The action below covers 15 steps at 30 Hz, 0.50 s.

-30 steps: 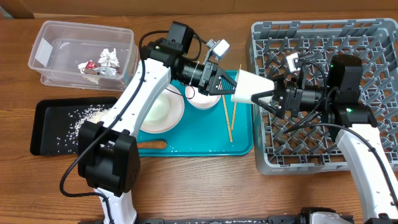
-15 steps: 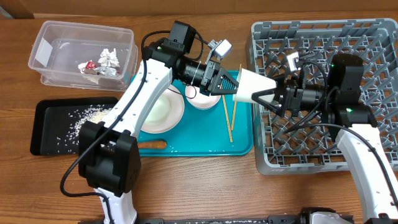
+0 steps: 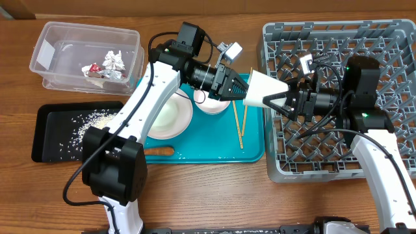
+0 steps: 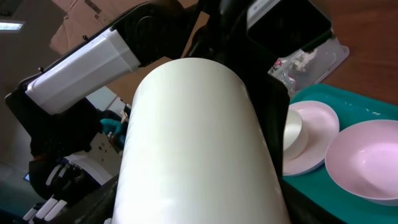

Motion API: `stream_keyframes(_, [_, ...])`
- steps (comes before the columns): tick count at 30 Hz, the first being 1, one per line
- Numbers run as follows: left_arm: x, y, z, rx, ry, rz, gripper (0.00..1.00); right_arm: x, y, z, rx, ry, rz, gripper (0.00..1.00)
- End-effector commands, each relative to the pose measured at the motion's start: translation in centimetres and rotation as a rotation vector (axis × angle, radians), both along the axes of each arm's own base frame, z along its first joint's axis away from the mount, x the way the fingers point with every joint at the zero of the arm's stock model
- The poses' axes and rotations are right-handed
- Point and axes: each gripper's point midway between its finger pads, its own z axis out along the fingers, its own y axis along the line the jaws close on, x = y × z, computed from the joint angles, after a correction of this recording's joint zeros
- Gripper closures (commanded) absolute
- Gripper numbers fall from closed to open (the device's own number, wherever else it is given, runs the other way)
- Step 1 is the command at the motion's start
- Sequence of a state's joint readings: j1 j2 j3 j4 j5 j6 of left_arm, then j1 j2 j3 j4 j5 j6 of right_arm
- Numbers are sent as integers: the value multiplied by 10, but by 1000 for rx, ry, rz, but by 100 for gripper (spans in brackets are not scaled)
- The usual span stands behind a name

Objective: Sort waste into correct bins and load items into the dishwasher
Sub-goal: 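Hand the white cup from the left gripper to the right gripper, then carry the cup with the right gripper into the dish rack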

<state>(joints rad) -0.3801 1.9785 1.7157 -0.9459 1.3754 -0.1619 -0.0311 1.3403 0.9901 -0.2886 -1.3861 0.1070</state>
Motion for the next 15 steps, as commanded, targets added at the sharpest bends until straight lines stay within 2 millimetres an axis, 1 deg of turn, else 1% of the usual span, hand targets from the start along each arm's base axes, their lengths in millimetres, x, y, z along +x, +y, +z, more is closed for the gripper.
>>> stream_keyframes(1, [10, 9, -28, 227, -62, 83, 64, 1, -1, 8, -1, -26, 0, 47])
stream_keyframes(2, [13, 17, -41, 314, -59, 111, 64, 4, -2, 5, -15, -8, -25, 50])
stream_keyframes(3, [16, 26, -51, 375, -55, 133, 64, 8, -3, 0, -32, 10, -50, 51])
stream_keyframes(5, [21, 45, -65, 479, -36, 177, 64, 17, -8, -13, -86, 56, -126, 52])
stream_keyframes(6, [23, 54, -69, 509, -25, 195, 64, 22, -11, -20, -117, 77, -167, 53])
stream_keyframes(8, [29, 80, -74, 582, -1, 247, 64, 33, -21, -38, -197, 121, -268, 55])
stream_keyframes(11, [38, 123, -79, 708, 4, 339, 64, 45, -36, -54, -290, 152, -383, 55])
stream_keyframes(13, [41, 156, -77, 798, -1, 409, 64, 49, -49, -58, -329, 163, -450, 57])
stream_keyframes(15, [42, 192, -71, 890, -14, 488, 64, 52, -70, -56, -361, 178, -532, 58])
